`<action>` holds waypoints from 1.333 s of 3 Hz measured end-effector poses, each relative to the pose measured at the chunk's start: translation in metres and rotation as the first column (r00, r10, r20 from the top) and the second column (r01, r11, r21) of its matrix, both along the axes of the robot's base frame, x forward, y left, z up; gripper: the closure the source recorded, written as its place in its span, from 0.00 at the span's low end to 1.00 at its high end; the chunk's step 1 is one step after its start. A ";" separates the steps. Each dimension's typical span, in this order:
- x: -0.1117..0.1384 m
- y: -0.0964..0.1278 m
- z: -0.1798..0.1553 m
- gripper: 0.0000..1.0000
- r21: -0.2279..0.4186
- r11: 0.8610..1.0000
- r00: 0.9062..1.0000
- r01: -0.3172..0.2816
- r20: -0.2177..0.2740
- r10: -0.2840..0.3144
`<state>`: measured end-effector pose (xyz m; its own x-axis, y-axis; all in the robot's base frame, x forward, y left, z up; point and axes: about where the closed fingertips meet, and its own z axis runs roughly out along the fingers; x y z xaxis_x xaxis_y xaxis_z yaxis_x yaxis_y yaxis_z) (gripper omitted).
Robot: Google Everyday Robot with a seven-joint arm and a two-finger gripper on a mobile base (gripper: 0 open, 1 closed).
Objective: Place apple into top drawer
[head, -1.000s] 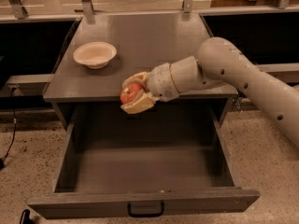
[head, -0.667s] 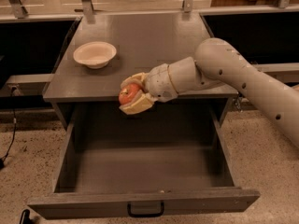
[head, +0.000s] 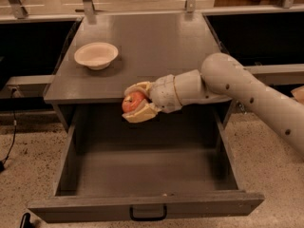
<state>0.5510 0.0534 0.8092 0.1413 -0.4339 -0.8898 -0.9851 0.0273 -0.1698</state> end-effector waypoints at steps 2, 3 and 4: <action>-0.009 -0.005 -0.005 1.00 -0.004 1.000 1.000 0.022 -0.015 -0.022; -0.013 -0.006 -0.006 1.00 0.006 1.000 1.000 0.026 -0.012 -0.026; -0.037 -0.005 -0.006 1.00 0.018 1.000 0.997 0.017 0.077 -0.018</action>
Offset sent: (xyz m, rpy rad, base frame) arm -0.0544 -0.0334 -0.0909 -0.0679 0.1068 -0.1060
